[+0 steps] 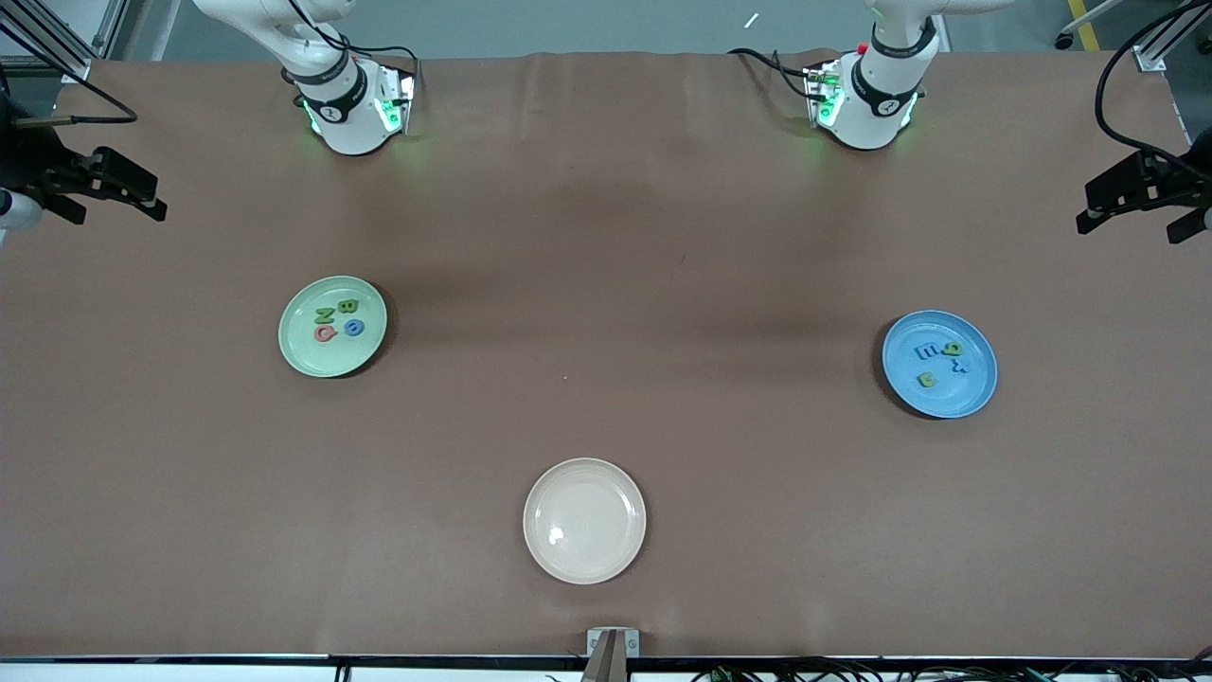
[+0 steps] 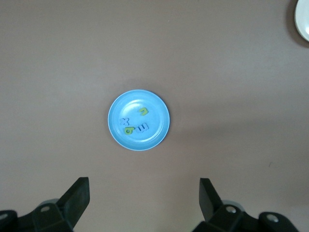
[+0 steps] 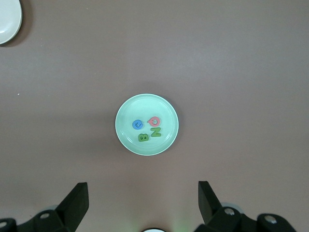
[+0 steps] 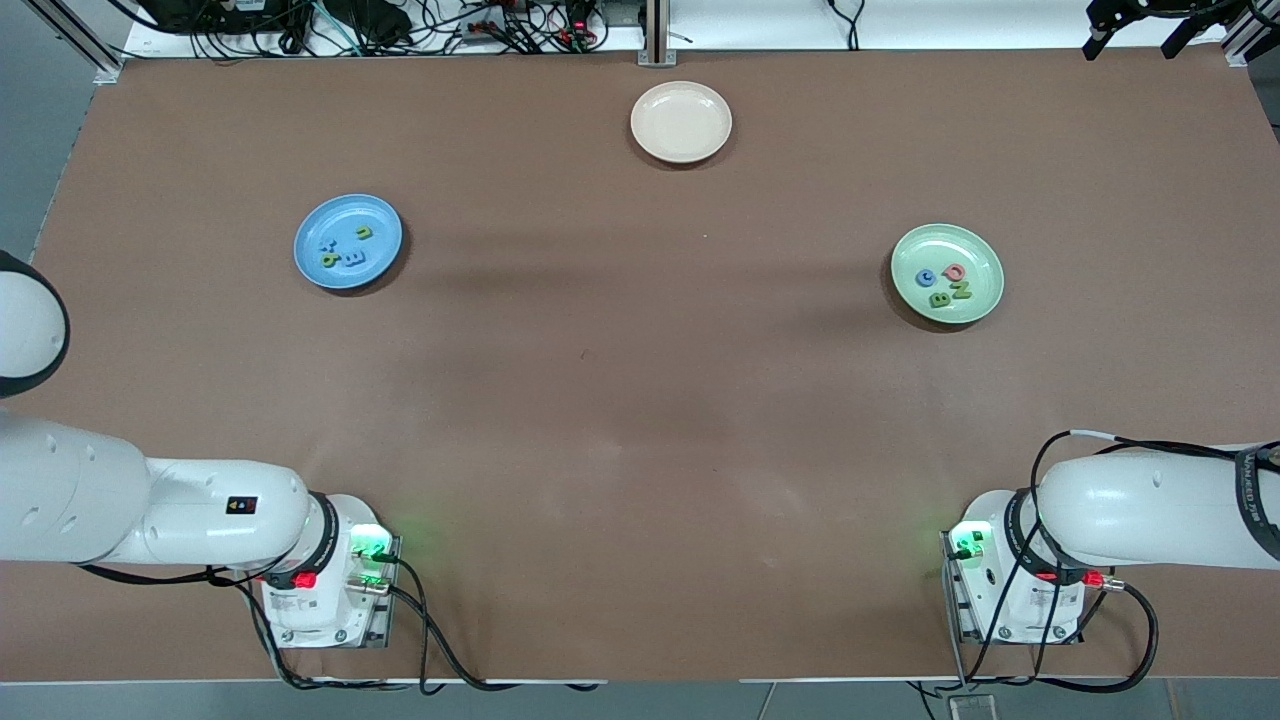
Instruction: Sort upper and lower case letters into plates
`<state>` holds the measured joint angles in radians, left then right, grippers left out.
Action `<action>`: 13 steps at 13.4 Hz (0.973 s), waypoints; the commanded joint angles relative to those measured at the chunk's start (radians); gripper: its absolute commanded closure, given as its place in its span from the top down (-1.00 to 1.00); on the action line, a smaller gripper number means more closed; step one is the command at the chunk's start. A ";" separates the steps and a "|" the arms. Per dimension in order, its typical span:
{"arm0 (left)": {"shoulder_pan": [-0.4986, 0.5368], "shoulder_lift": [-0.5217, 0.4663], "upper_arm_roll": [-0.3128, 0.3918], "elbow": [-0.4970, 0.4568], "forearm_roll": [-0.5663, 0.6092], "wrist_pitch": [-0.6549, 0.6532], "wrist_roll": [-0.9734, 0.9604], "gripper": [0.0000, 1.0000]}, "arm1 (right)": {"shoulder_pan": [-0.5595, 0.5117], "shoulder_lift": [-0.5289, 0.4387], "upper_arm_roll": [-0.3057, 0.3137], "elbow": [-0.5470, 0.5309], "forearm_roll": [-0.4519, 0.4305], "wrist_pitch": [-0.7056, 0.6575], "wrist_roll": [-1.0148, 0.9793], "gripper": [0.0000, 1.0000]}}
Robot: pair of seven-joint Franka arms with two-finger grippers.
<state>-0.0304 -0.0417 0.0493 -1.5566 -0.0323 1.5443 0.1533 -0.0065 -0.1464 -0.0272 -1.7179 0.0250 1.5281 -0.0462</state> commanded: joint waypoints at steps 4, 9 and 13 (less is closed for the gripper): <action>-0.014 0.006 0.004 -0.008 -0.014 0.079 -0.008 1.00 | -0.027 -0.002 0.006 -0.002 0.003 -0.005 0.005 1.00; -0.009 0.006 -0.042 -0.005 -0.005 0.094 -0.125 1.00 | -0.026 -0.002 0.007 -0.002 0.004 -0.002 0.005 1.00; -0.009 0.005 -0.048 -0.008 -0.006 0.094 -0.135 1.00 | -0.027 -0.002 0.006 -0.002 0.003 -0.002 0.002 1.00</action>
<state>-0.0390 -0.0280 0.0024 -1.5597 -0.0323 1.6298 0.0298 -0.0151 -0.1464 -0.0326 -1.7181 0.0250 1.5277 -0.0462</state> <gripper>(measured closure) 0.000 0.000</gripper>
